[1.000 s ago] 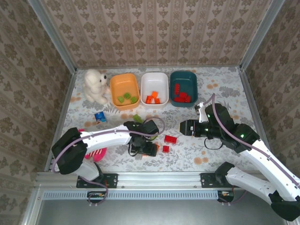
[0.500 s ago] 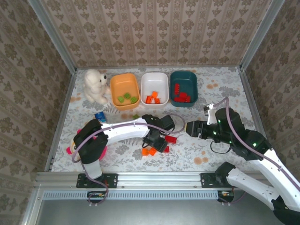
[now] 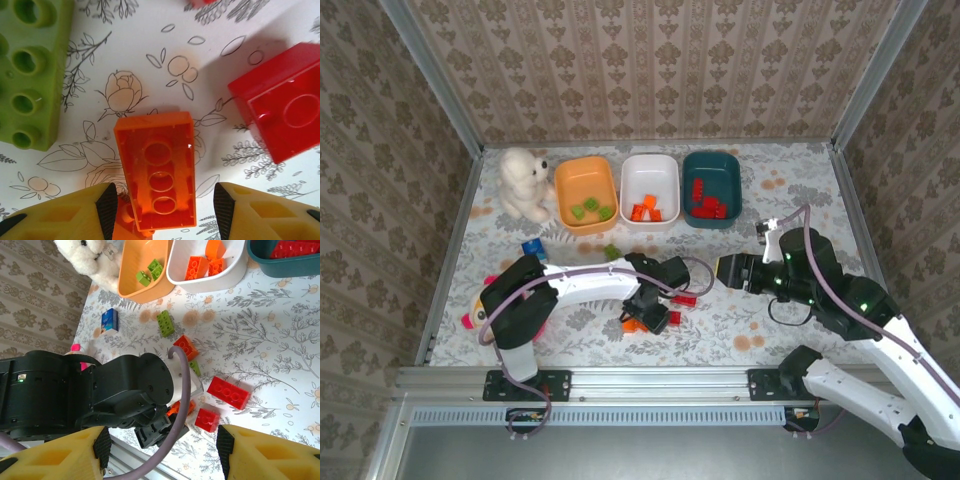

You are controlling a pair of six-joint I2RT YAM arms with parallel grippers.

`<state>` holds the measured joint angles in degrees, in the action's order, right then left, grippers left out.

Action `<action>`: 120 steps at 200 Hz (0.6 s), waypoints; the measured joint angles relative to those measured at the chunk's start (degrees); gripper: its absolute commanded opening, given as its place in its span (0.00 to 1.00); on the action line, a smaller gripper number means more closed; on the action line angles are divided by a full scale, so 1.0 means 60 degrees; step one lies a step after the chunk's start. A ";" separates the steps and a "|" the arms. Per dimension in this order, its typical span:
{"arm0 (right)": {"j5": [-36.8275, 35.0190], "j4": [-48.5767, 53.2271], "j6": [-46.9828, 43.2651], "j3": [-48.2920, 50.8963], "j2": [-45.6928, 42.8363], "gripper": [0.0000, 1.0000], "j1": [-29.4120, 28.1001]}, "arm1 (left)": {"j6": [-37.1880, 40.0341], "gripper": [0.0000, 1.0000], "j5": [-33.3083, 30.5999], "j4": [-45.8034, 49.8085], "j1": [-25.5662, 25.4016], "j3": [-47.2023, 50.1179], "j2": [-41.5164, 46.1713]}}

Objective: Sort the legos into containers by color

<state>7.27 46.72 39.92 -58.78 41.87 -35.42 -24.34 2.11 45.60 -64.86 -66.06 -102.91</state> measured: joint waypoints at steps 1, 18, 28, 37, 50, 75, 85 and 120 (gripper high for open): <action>0.0000 0.0000 0.0000 0.0000 0.0004 0.61 0.0000 | 0.0000 0.56 0.0000 0.0000 0.0000 0.0000 -0.0007; 0.0000 -0.0004 0.0000 0.0000 0.0076 0.61 0.0000 | 0.0004 0.54 0.0004 -0.0098 0.0000 0.0000 -0.0186; 0.0000 -0.0007 0.0000 0.0000 0.0087 0.61 0.0000 | 0.0029 0.50 0.0004 -0.0164 -0.0011 -0.0004 -0.0313; 0.0000 -0.0007 0.0004 0.0000 0.0087 0.61 0.0000 | 0.0055 0.47 -0.0076 -0.0146 -0.0029 -0.0033 -0.0419; 0.0000 -0.0011 0.0004 0.0000 0.0087 0.61 0.0000 | 0.0076 0.46 -0.0175 -0.0109 -0.0055 -0.0095 -0.0452; 0.0004 -0.0025 0.0000 0.0000 0.0117 0.61 0.0000 | 0.0117 0.38 -0.0270 -0.0025 -0.0091 -0.0193 -0.0532; 0.0000 -0.0025 0.0004 0.0000 0.0131 0.61 0.0000 | 0.0098 0.34 -0.0324 -0.0025 -0.0120 -0.0211 -0.0535; 0.0000 -0.0025 0.0000 -0.0044 0.0168 0.61 0.0000 | 0.0138 0.32 -0.0565 0.0113 -0.0142 -0.0331 -0.0525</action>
<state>7.27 46.57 39.92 -59.05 42.87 -35.42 -23.51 -1.28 46.28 -65.71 -68.05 -106.06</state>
